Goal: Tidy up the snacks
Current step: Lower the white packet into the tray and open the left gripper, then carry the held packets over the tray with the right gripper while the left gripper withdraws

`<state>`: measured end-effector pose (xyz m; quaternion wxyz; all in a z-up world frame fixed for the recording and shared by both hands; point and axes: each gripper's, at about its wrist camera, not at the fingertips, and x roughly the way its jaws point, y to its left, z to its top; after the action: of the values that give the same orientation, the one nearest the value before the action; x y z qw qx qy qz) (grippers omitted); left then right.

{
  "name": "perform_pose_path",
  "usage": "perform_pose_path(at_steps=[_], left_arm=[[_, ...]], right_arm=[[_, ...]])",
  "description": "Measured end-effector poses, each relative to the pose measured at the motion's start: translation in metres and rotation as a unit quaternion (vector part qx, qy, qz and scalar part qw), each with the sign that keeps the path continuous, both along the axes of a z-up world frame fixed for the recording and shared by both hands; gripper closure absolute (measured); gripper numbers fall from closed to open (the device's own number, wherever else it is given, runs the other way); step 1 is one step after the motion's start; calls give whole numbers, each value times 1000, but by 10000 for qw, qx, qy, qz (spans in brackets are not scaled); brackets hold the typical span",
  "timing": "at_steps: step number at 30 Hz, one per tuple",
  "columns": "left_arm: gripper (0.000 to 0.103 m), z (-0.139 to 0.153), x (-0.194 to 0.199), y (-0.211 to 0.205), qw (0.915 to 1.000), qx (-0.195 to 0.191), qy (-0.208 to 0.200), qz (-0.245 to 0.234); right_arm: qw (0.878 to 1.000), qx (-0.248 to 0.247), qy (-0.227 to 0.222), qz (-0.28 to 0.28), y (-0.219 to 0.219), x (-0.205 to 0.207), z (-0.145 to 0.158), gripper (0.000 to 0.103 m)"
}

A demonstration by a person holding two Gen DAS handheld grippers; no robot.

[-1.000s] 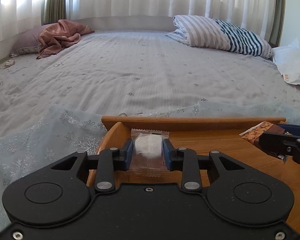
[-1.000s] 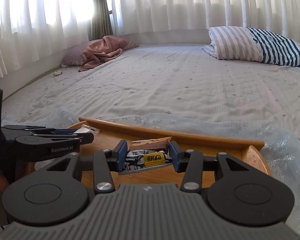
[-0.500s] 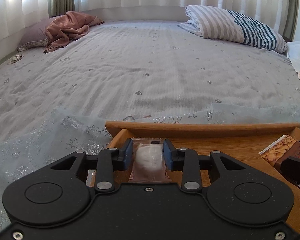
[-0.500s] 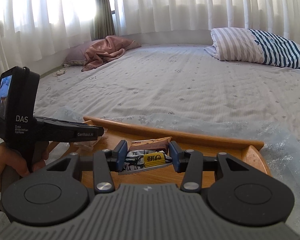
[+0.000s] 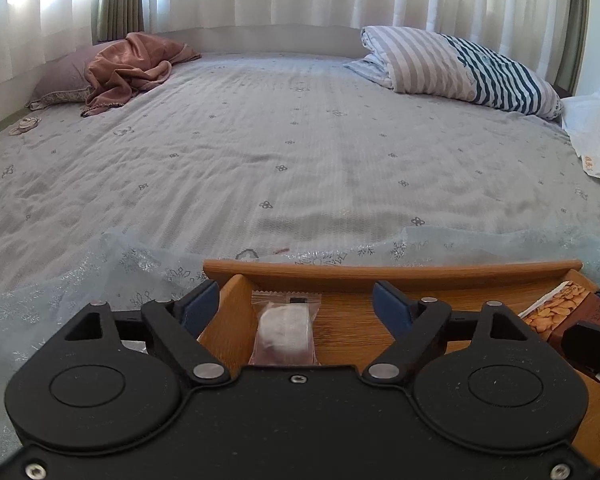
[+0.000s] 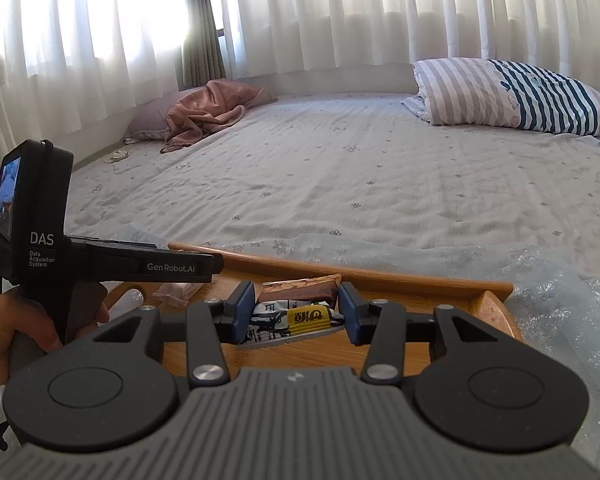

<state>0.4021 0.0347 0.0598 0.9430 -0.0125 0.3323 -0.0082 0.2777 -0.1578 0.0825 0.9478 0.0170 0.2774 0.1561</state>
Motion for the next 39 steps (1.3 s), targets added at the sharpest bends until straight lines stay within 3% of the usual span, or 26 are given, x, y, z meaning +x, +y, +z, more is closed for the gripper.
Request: perform_pose_path(at_steps=[10, 19, 21, 23, 29, 32, 35, 36, 38, 39], left_arm=[[7, 25, -22, 19, 9992, -360, -160, 116], [6, 34, -64, 35, 9981, -518, -308, 158], [5, 35, -79, 37, 9979, -518, -376, 111], [5, 36, -94, 39, 9977, -531, -419, 85], [4, 38, -142, 47, 9957, -678, -629, 75], [3, 37, -164, 45, 9952, -680, -707, 20], [3, 35, -183, 40, 9950, -671, -736, -70], [3, 34, -189, 37, 9950, -668, -730, -115], [3, 32, -198, 31, 9950, -638, -725, -235], [3, 30, -201, 25, 9952, -576, -736, -295]], right_arm=[[9999, 61, -130, -63, -2, -12, 15, 53], [10000, 0, -4, -35, 5, -18, 11, 53], [10000, -9, 46, -52, 5, -20, 9, 48], [9999, -47, 90, -58, 4, -22, 6, 34], [9992, -107, 371, -60, -7, -25, -13, 15], [9982, -266, 482, 233, -6, -27, -26, 14], [9958, -642, 629, 177, 3, -29, -40, 15], [9952, -692, 683, 124, 5, -29, -44, 18], [9954, -679, 678, 34, 7, -30, -45, 33], [9953, -730, 631, -13, 9, -31, -44, 34]])
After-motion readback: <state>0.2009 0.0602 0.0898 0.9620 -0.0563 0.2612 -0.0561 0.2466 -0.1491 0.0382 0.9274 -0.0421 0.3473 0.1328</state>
